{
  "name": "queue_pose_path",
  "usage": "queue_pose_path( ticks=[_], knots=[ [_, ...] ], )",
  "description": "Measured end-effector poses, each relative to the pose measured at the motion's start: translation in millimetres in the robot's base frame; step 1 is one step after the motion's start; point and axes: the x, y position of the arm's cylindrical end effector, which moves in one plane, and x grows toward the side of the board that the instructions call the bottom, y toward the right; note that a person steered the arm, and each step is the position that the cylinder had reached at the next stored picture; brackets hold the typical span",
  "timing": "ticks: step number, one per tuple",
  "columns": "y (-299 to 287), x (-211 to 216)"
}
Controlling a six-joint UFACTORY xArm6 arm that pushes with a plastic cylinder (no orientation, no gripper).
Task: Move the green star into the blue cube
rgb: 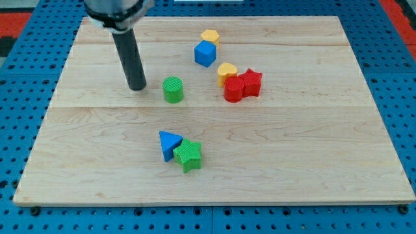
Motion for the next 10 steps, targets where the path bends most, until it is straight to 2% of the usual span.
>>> queue_pose_path(
  ticks=[1,2,3,4,5,6,7,8,9,10],
  knots=[
    [43,6],
    [126,0],
    [106,-10],
    [66,-60],
    [20,-143],
    [86,-187],
    [133,-187],
    [133,-174],
    [111,-139],
    [95,-124]
  ],
)
